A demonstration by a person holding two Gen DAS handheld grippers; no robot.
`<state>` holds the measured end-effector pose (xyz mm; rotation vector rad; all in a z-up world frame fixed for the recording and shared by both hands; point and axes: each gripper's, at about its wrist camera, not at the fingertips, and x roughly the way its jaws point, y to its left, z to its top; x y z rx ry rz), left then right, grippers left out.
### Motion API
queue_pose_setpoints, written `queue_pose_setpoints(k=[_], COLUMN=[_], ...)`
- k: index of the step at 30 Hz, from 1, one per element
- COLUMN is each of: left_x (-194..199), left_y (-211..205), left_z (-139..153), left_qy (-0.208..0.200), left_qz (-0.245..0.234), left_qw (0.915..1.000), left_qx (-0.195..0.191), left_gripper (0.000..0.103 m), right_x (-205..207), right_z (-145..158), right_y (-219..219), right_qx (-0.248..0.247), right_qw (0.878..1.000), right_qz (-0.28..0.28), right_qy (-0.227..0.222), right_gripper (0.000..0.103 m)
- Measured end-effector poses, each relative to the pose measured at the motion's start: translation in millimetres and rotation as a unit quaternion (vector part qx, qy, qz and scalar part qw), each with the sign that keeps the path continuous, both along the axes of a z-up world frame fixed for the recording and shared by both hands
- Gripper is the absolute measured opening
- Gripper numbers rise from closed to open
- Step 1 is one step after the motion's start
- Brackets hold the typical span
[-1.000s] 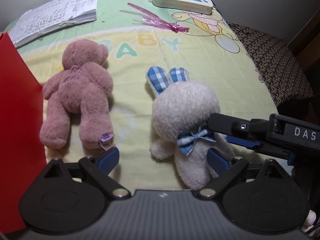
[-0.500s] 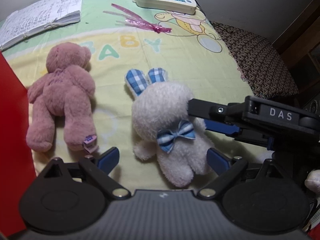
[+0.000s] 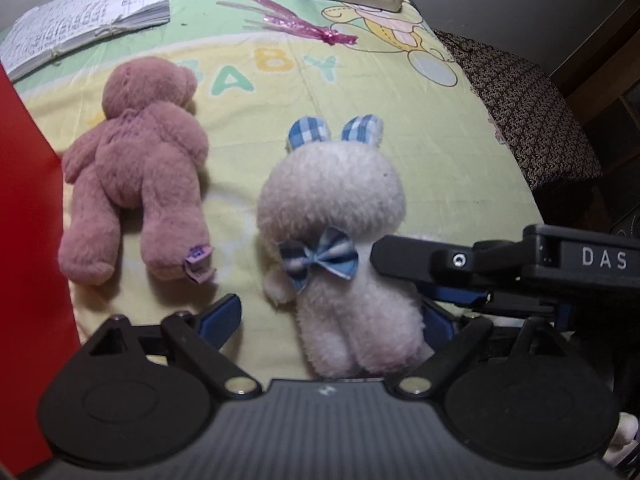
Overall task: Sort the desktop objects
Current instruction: 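Lift the white bear off the bed with the right tool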
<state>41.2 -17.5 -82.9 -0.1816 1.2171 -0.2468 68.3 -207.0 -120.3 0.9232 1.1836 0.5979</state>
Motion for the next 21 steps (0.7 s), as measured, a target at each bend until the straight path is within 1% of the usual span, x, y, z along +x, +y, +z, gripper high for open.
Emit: queue_pose_setpoints(k=[2, 3, 4, 6, 8, 9, 11, 12, 13, 14, 15, 18, 21], left_x=[2.0, 3.5, 5.8, 11.5, 18.8, 21.9, 26.1, 26.2, 24.6, 23.2, 22.2, 19.1, 14.3], left_y=[2.6, 2.3, 1.2, -1.6, -4.0, -4.9, -7.8, -9.2, -10.5, -10.7, -10.0, -7.8, -7.3], left_z=[3.0, 6.0, 8.5, 10.4, 6.8, 3.2, -6.1, -8.4, -8.2, -7.3, -6.5, -4.3, -0.8], left_qy=[-0.007, -0.015, -0.022, -0.033, -0.033, -0.027, -0.012, -0.009, -0.013, -0.015, -0.015, -0.013, -0.013], left_qz=[0.002, 0.002, -0.001, -0.007, -0.01, -0.01, -0.007, -0.008, -0.011, -0.012, -0.012, -0.008, -0.007], left_qw=[1.0, 0.9999, 0.9997, 0.9994, 0.9994, 0.9996, 0.9999, 0.9999, 0.9997, 0.9997, 0.9997, 0.9998, 0.9999], left_qx=[-0.002, 0.001, 0.004, 0.007, 0.007, 0.003, 0.005, 0.01, 0.015, 0.016, 0.014, 0.01, 0.008], left_gripper=[0.092, 0.092, 0.092, 0.092, 0.092, 0.088, 0.086, 0.084, 0.083, 0.083, 0.082, 0.078, 0.074], right_x=[2.4, 3.5, 6.7, 10.6, 18.9, 22.6, 29.7, 31.4, 33.7, 35.1, 35.5, 30.2, 23.9], right_z=[5.2, 7.9, 12.4, 18.4, 18.6, 17.8, 12.2, 8.3, 4.2, 1.1, -0.8, 2.1, 8.3], right_y=[-2.0, -3.4, -4.8, -3.2, 2.2, 7.6, 16.7, 19.1, 21.5, 23.1, 23.4, 21.9, 19.7], right_qx=[-0.03, -0.038, -0.047, -0.063, -0.074, -0.071, -0.052, -0.046, -0.041, -0.03, -0.023, -0.004, -0.011], right_qw=[0.999, 0.999, 0.998, 0.996, 0.994, 0.994, 0.995, 0.996, 0.997, 0.998, 0.999, 0.999, 0.999], right_qz=[-0.009, -0.013, -0.016, -0.013, 0.001, 0.01, 0.025, 0.029, 0.029, 0.025, 0.021, 0.018, 0.018], right_qy=[-0.021, -0.03, -0.046, -0.069, -0.081, -0.083, -0.076, -0.068, -0.057, -0.047, -0.042, -0.039, -0.044], right_gripper=[0.044, 0.047, 0.052, 0.056, 0.056, 0.056, 0.059, 0.059, 0.063, 0.063, 0.063, 0.051, 0.046])
